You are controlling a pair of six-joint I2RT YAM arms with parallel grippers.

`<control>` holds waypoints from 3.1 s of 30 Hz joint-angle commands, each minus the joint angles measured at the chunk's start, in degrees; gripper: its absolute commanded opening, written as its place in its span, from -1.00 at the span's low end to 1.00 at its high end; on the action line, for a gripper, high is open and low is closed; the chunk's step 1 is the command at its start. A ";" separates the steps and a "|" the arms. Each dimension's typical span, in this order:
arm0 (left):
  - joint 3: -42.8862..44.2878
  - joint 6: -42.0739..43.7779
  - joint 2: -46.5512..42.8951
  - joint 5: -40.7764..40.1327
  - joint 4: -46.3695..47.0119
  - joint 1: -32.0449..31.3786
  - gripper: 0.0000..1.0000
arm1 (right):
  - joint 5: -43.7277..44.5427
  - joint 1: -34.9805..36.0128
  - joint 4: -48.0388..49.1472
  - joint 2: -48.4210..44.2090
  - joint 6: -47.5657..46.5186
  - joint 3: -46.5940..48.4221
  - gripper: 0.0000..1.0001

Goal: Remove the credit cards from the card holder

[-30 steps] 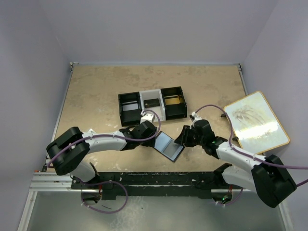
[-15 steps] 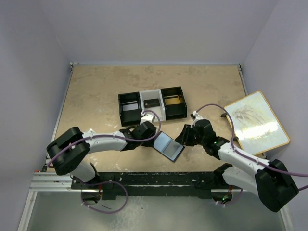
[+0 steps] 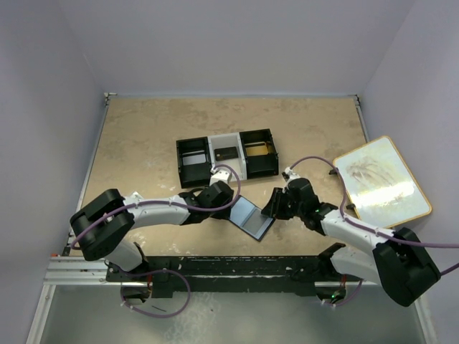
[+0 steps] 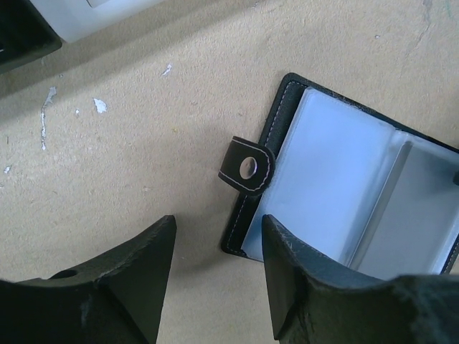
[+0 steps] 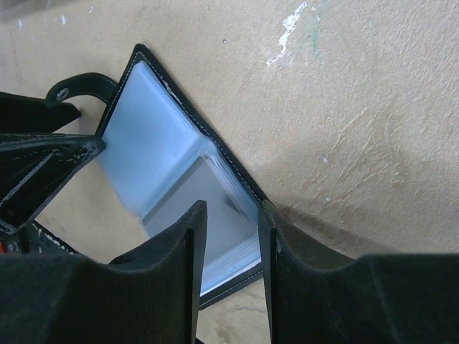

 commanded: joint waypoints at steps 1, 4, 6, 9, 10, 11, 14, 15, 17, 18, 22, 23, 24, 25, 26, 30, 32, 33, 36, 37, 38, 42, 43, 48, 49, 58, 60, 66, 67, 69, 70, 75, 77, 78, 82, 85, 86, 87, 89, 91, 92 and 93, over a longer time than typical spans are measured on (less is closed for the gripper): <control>1.29 0.10 1.20 1.49 -2.42 -0.57 -0.02 | -1.73 0.19 2.66 0.62 -0.76 1.40 -0.26; 1.39 0.14 1.37 1.43 -2.68 -0.75 -0.02 | -3.14 0.18 3.32 0.04 -0.81 1.34 -0.28; 1.39 0.16 1.51 1.38 -2.83 -0.84 -0.03 | -3.28 0.17 3.05 -0.49 -0.70 1.52 -0.29; 1.39 0.15 2.03 1.42 -2.81 -1.15 -0.04 | -3.96 0.19 3.10 -1.13 -0.70 1.46 -0.29; 1.37 0.14 2.20 1.43 -2.71 -1.27 -0.05 | -4.46 0.23 3.54 -1.18 -0.70 1.37 -0.29; 1.43 0.14 2.45 1.48 -2.65 -1.37 -0.05 | -5.20 0.24 3.97 -1.13 -0.74 1.23 -0.29; 1.61 0.19 3.14 1.55 -2.59 -1.71 -0.08 | -6.73 0.18 5.11 -0.80 -0.62 0.88 -0.29; 1.68 0.23 3.34 1.61 -2.61 -1.77 -0.09 | -7.27 0.21 5.67 -0.76 -0.50 0.64 -0.30; 1.80 0.17 3.64 1.45 -2.59 -1.97 -0.10 | -8.16 0.20 6.92 -0.83 0.16 0.27 -0.30; 1.78 0.15 3.61 1.40 -2.61 -2.04 -0.10 | -8.93 0.16 8.04 -0.84 0.84 -0.10 -0.30; 1.81 0.14 3.57 1.41 -2.42 -2.21 -0.13 | -11.25 0.24 13.70 -0.93 4.09 -1.54 -0.28; 1.83 0.16 3.64 1.44 -2.38 -2.26 -0.14 | -11.56 0.25 14.95 -0.81 5.06 -1.82 -0.28; 1.79 0.08 3.67 1.56 -2.33 -2.34 -0.14 | -11.96 0.28 16.31 -0.57 5.97 -2.08 -0.28; 1.76 0.06 3.63 1.59 -2.26 -2.39 -0.16 | -12.41 0.25 17.60 -0.33 6.79 -2.35 -0.28; 1.72 -0.02 3.55 1.60 -2.20 -2.41 -0.17 | -12.87 0.23 18.98 -0.05 7.46 -2.53 -0.28; 1.16 -0.27 3.21 1.87 -1.60 -2.61 -0.22 | -13.28 0.29 22.67 1.27 9.97 -2.96 -0.28; 0.80 -0.44 3.01 1.95 -1.31 -2.61 -0.23 | -13.31 0.22 24.07 2.15 10.84 -2.86 -0.28; 0.65 -0.53 2.88 2.09 -1.12 -2.69 -0.24 | -13.35 0.28 24.79 2.61 11.24 -2.87 -0.28; 0.09 -1.00 2.07 1.69 -0.77 -2.74 -0.27 | -13.21 0.29 26.77 4.96 12.01 -2.40 -0.28; -0.04 -1.26 1.63 1.33 -0.79 -2.78 -0.28 | -13.12 0.37 27.36 5.87 12.14 -2.24 -0.28; -0.20 -1.50 1.16 1.03 -0.94 -2.79 -0.28 | -12.98 0.43 27.83 6.82 12.19 -2.06 -0.28; -0.67 -3.03 -1.46 -2.56 -3.15 -2.85 -0.26 | -12.81 0.92 30.43 11.79 12.43 -0.70 -0.28; -0.88 -3.53 -2.37 -3.69 -3.87 -2.88 -0.26 | -12.81 1.05 30.88 13.29 12.25 -0.10 -0.28; -1.92 -6.90 -8.32 -12.46 -9.58 -2.88 -0.16 | -12.30 1.98 30.48 18.84 10.33 4.08 -0.30; -2.13 -7.42 -9.69 -13.77 -10.52 -2.87 -0.13 | -11.45 2.21 29.22 18.84 9.92 4.91 -0.31; -2.71 -2.54 -16.48 -8.68 -6.53 -2.87 0.06 | 0.16 4.32 13.52 9.86 6.54 7.15 -0.23; -1.66 -0.81 -14.87 -5.35 -4.86 -2.82 0.07 | 2.30 4.53 11.27 7.41 7.16 6.46 -0.22; 0.59 3.83 -8.74 5.70 -1.03 -2.99 0.07 | 0.58 6.02 11.93 1.06 9.29 2.09 -0.25; 1.09 4.50 -7.63 6.61 -1.15 -3.11 0.06 | -0.13 6.81 12.74 0.48 10.14 1.18 -0.27; 2.03 5.35 -6.22 6.25 -1.84 -3.46 0.06 | -0.57 9.34 15.14 -0.76 12.43 -1.01 -0.29; 2.21 5.72 -5.76 5.84 -1.96 -3.53 0.07 | -0.82 10.63 17.47 -1.13 13.64 -2.21 -0.29; 4.72 8.21 -3.70 2.51 -3.75 -3.58 0.07 | -1.36 13.55 28.17 0.69 20.55 -8.36 -0.29; 6.15 9.67 -2.47 2.32 -4.60 -3.58 0.06 | -0.20 14.28 30.81 2.21 22.18 -9.63 -0.28; 7.01 10.29 -1.84 2.28 -4.87 -3.57 0.06 | 0.33 14.50 32.26 3.62 22.60 -10.07 -0.28; 7.99 11.23 0.36 1.64 -4.40 -3.57 0.00 | 1.01 14.72 35.47 8.78 23.45 -9.12 -0.30; 8.05 11.23 0.98 1.76 -3.66 -3.53 -0.03 | 4.62 15.75 34.68 10.78 26.20 -9.27 -0.34; 7.99 11.23 1.30 1.91 -3.51 -3.57 -0.03 | 5.85 15.87 34.75 10.84 27.24 -10.07 -0.34; 7.94 11.20 1.57 1.96 -3.47 -3.51 -0.04 | 6.51 15.91 35.29 10.57 28.12 -10.90 -0.34; 7.79 11.01 1.94 2.53 -3.53 -3.58 -0.05 | 7.18 15.97 35.19 9.02 28.89 -12.09 -0.34; 7.24 10.76 2.22 2.92 -3.03 -3.58 -0.06 | 7.33 15.97 32.99 6.73 28.46 -12.00 -0.33; 6.89 10.63 2.26 3.05 -2.67 -3.58 -0.07 | 7.38 15.97 31.06 5.58 27.90 -11.75 -0.32; 6.50 10.59 2.39 3.29 -2.27 -3.58 -0.08 | 7.34 15.97 29.52 4.44 27.16 -11.56 -0.30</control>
